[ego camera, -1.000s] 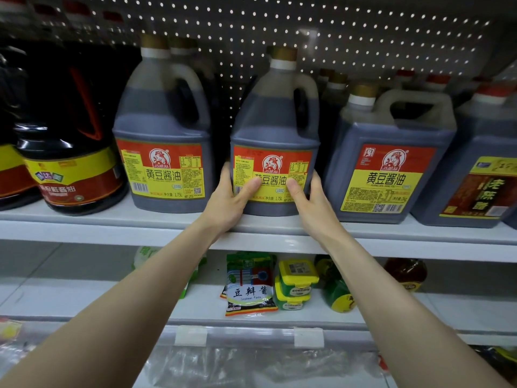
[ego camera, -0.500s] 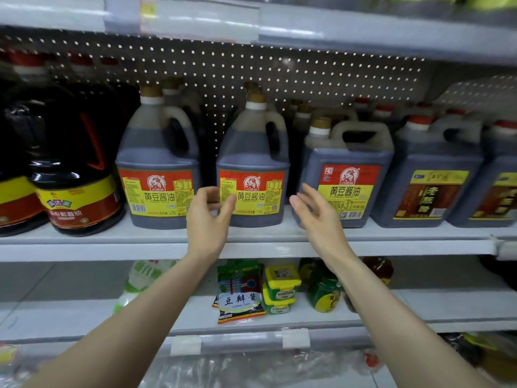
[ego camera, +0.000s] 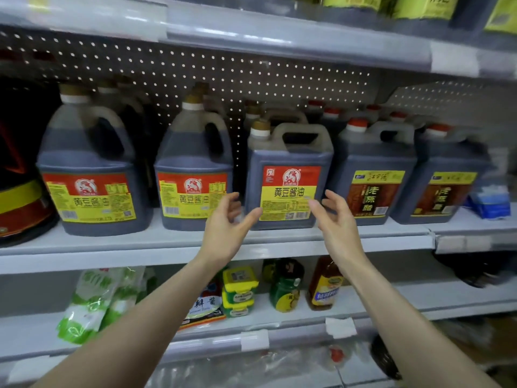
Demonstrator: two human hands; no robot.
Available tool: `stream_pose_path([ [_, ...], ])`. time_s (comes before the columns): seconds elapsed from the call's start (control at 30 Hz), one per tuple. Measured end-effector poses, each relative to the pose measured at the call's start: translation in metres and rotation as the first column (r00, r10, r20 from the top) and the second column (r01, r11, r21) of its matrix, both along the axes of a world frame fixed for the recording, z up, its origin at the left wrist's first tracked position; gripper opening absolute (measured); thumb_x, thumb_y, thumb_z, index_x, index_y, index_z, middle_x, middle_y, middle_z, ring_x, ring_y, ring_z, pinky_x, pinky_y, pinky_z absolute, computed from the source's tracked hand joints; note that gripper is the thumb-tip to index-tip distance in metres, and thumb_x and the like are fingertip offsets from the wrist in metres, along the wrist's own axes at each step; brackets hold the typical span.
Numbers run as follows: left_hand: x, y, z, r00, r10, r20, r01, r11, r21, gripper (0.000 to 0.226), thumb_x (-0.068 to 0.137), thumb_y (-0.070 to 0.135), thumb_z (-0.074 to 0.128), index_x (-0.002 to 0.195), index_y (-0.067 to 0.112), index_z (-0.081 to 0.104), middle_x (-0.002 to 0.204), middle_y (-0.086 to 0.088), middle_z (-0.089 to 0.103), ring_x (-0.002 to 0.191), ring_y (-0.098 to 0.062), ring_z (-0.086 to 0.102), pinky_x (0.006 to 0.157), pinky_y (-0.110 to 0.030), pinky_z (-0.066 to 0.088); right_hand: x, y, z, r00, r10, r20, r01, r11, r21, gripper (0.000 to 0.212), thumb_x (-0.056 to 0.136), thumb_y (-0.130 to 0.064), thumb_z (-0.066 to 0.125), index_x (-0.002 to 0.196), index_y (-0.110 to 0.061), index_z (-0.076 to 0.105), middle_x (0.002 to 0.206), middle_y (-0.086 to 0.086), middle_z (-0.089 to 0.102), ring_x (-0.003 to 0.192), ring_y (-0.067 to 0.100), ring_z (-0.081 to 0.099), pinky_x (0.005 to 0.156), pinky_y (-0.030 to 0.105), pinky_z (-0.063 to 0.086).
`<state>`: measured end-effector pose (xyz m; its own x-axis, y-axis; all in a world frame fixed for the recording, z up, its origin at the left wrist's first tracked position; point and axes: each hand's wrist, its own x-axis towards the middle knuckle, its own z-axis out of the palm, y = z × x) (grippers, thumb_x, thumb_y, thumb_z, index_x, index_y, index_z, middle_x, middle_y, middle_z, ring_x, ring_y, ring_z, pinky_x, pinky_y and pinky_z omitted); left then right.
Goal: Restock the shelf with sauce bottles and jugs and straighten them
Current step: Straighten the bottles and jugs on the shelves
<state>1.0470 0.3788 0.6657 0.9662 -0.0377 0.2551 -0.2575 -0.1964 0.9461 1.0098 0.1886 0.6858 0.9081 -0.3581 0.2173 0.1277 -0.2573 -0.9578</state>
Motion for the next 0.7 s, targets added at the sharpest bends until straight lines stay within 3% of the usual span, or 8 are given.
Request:
stream_pose_path([
  [0.17,0.015,-0.030,-0.004,0.999,-0.038,-0.017,0.038,0.999,-0.021,0.089,0.080,0.047,0.070,0.151,0.021,0.023,0.149,0.003,0.041,0.135,-0.012,0.040,0.113,-0.035,0.035,0.024,-0.025,-0.007,0.991,0.131,-0.025,-0.131,0.991,0.000,0.070,0.094,-0.038,0.057,0.152,-0.022,0.022,0.152,0.000,0.035,0.129,0.007,0.038,0.101,0.024,0.034],
  [0.27,0.026,-0.042,-0.008,1.000,-0.021,-0.005,0.021,1.000,-0.007,0.095,0.071,0.065,0.070,0.148,0.027,0.029,0.136,0.011,0.054,0.123,-0.007,0.053,0.107,-0.039,0.043,0.042,-0.033,-0.014,0.982,0.187,-0.028,-0.188,0.982,-0.018,0.086,0.084,-0.058,0.060,0.153,-0.028,0.019,0.153,-0.005,0.036,0.137,0.011,0.037,0.114,0.038,0.033],
  [0.33,0.033,-0.048,-0.011,1.000,-0.016,-0.009,0.016,1.000,-0.024,0.089,0.073,0.062,0.068,0.145,0.026,0.032,0.130,0.012,0.059,0.118,-0.005,0.056,0.105,-0.039,0.044,0.054,-0.039,-0.022,0.974,0.223,-0.038,-0.224,0.974,-0.036,0.091,0.078,-0.068,0.058,0.152,-0.031,0.020,0.149,-0.009,0.042,0.136,0.012,0.040,0.113,0.044,0.034],
  [0.4,0.037,-0.052,-0.012,1.000,-0.009,-0.011,0.009,0.999,-0.041,0.079,0.077,0.053,0.065,0.144,0.024,0.033,0.128,0.011,0.060,0.114,-0.001,0.058,0.103,-0.033,0.046,0.064,-0.043,-0.026,0.964,0.262,-0.036,-0.264,0.963,-0.049,0.080,0.085,-0.061,0.056,0.151,-0.030,0.021,0.147,-0.010,0.044,0.134,0.011,0.042,0.113,0.043,0.034],
  [0.53,0.046,-0.060,-0.016,1.000,-0.011,-0.013,0.010,0.999,-0.036,0.061,0.090,0.033,0.059,0.143,0.019,0.031,0.124,0.013,0.060,0.104,0.011,0.058,0.088,-0.009,0.048,0.079,-0.049,-0.031,0.953,0.299,-0.044,-0.300,0.953,-0.039,0.087,0.078,-0.065,0.053,0.151,-0.029,0.023,0.144,-0.010,0.047,0.132,0.012,0.044,0.113,0.042,0.035],
  [0.7,0.049,-0.064,-0.023,0.999,0.032,-0.016,-0.033,0.999,-0.043,0.057,0.092,0.029,0.059,0.141,0.016,0.033,0.122,0.011,0.061,0.104,0.008,0.060,0.083,-0.008,0.048,0.087,-0.053,-0.042,0.956,0.293,-0.022,-0.293,0.956,-0.031,0.083,0.081,-0.063,0.054,0.150,-0.028,0.025,0.144,-0.009,0.047,0.132,0.012,0.044,0.113,0.041,0.034],
])
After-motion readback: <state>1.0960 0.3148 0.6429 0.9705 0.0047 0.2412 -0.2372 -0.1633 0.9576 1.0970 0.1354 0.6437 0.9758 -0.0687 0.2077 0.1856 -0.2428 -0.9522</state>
